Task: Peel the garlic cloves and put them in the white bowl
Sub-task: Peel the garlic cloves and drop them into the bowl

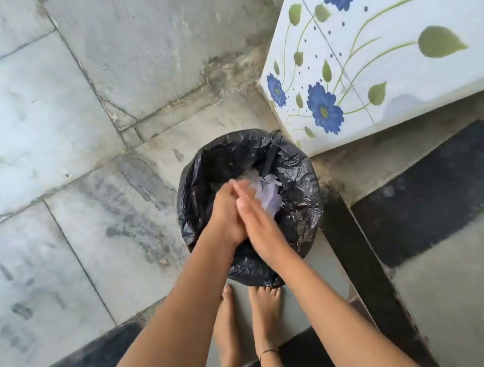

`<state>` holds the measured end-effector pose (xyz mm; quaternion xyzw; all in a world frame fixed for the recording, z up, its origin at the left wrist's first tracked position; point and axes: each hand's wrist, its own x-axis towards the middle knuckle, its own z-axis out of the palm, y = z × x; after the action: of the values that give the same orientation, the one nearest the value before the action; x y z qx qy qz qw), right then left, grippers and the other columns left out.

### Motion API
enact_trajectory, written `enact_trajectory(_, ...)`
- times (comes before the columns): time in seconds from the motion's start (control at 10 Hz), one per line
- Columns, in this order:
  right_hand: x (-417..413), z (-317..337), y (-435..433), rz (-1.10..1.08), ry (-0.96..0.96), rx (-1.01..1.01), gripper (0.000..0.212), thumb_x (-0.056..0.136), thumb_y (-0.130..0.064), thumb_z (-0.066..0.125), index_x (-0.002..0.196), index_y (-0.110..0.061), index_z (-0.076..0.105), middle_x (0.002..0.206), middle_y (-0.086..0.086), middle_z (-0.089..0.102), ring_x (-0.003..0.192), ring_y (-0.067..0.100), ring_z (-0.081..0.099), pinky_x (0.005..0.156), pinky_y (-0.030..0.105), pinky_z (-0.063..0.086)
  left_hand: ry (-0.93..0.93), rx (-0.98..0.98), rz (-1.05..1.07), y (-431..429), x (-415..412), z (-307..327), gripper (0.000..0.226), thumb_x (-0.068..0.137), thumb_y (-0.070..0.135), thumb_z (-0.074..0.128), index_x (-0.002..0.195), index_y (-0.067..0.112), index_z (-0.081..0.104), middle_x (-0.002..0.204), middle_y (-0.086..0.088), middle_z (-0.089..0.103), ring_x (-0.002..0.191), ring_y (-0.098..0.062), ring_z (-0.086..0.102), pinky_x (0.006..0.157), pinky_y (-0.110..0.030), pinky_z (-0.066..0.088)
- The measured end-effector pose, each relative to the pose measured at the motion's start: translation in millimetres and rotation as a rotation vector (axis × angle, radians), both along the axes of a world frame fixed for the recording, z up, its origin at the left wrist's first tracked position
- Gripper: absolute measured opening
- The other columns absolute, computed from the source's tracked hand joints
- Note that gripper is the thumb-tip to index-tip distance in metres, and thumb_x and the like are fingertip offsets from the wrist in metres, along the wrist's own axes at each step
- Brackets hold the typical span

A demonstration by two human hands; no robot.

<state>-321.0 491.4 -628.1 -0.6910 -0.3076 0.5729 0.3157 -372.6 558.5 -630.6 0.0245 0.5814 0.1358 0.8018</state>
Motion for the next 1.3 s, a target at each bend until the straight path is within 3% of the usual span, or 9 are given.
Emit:
enact_trajectory(0.1, 14, -31, 1, 0.382, -0.171, -0.26, 0.051, 0.103, -0.039, 0.021, 0.149, -0.017, 0.023, 0.159, 0.004, 0.007, 0.146, 0.016, 0.001, 0.118, 0.032, 0.002, -0.007, 0.118, 0.058, 2, -8, 11, 0.05, 0.103, 0.034, 0.019, 0.148, 0.015, 0.028, 0.154, -0.002, 0.029, 0.144, -0.02, 0.023, 0.113, -0.038, 0.018)
enact_trajectory(0.3, 5, -14, 14, 0.026, -0.018, -0.023, 0.052, 0.1, -0.041, 0.029, 0.149, -0.025, 0.021, 0.156, -0.008, 0.015, 0.144, 0.003, 0.007, 0.116, 0.023, 0.005, 0.074, 0.044, -0.01, -7, -14, -3, 0.052, 0.103, 0.035, 0.024, 0.147, 0.01, 0.031, 0.153, -0.007, 0.03, 0.14, -0.025, 0.031, 0.112, -0.038, 0.029)
enact_trajectory(0.5, 8, -36, 12, -0.057, 0.046, -0.273, 0.049, 0.103, -0.035, 0.025, 0.149, -0.02, 0.02, 0.157, 0.0, 0.017, 0.144, 0.014, 0.012, 0.118, 0.036, 0.011, 0.091, 0.192, 0.118, 6, 5, 14, 0.047, 0.102, 0.032, 0.022, 0.146, 0.02, 0.034, 0.154, -0.002, 0.027, 0.141, -0.021, 0.027, 0.111, -0.037, 0.025)
enact_trajectory(0.6, -10, -11, 31, -0.047, 0.151, -0.21, 0.064, 0.092, -0.059, 0.027, 0.148, -0.03, 0.022, 0.156, -0.009, 0.017, 0.142, 0.006, 0.013, 0.118, 0.035, 0.01, -0.406, -0.335, 0.71, 2, -8, -4, 0.06, 0.102, 0.039, 0.019, 0.148, 0.001, 0.015, 0.158, -0.01, 0.014, 0.143, -0.025, 0.019, 0.115, -0.038, 0.016)
enact_trajectory(0.7, -3, -28, 22, 0.023, 0.014, -0.284, 0.079, 0.075, -0.075, 0.023, 0.145, -0.038, 0.029, 0.155, -0.005, 0.024, 0.144, 0.015, 0.014, 0.117, 0.045, 0.011, 0.272, 0.307, 0.204, -2, -22, 19, 0.06, 0.1, 0.043, 0.015, 0.149, 0.008, 0.021, 0.155, -0.004, 0.023, 0.143, -0.022, 0.02, 0.117, -0.035, 0.009)
enact_trajectory(0.8, 15, 9, 20, 0.027, -0.038, -0.307, 0.069, 0.089, -0.064, 0.036, 0.144, -0.023, 0.037, 0.153, 0.003, 0.029, 0.143, 0.02, 0.02, 0.116, 0.043, 0.018, 0.028, 0.169, 0.015, -1, -28, 60, 0.044, 0.1, 0.034, 0.025, 0.139, 0.023, 0.043, 0.146, -0.001, 0.038, 0.135, -0.021, 0.036, 0.107, -0.036, 0.031)
enact_trajectory(0.9, 24, 79, 15, -0.1, -0.114, -0.17, 0.043, 0.101, -0.031, 0.039, 0.141, -0.015, 0.042, 0.148, 0.001, 0.038, 0.138, 0.015, 0.031, 0.112, 0.03, 0.024, 0.183, 0.338, -0.224, -12, -38, 103, 0.037, 0.101, 0.029, 0.035, 0.135, 0.024, 0.047, 0.142, 0.0, 0.043, 0.133, -0.019, 0.039, 0.103, -0.032, 0.033)
enact_trajectory(1.1, 34, 249, -28, -0.126, -0.379, -0.058, 0.042, 0.098, -0.026, 0.046, 0.138, -0.015, 0.045, 0.14, 0.004, 0.049, 0.128, 0.018, 0.044, 0.101, 0.025, 0.032, 0.386, 0.705, -0.538, -22, -42, 249, 0.028, 0.095, 0.02, 0.052, 0.123, 0.019, 0.058, 0.114, 0.001, 0.059, 0.1, -0.011, 0.053, 0.085, -0.025, 0.039)
enact_trajectory(1.3, 47, 438, -110, -0.109, -0.638, 0.096, 0.042, 0.097, -0.024, 0.048, 0.138, -0.013, 0.045, 0.14, 0.003, 0.049, 0.128, 0.017, 0.043, 0.098, 0.02, 0.028, 0.557, 1.15, -0.854, -64, -38, 415, 0.036, 0.089, 0.023, 0.06, 0.124, 0.014, 0.056, 0.116, -0.007, 0.062, 0.104, -0.023, 0.058, 0.088, -0.033, 0.046)
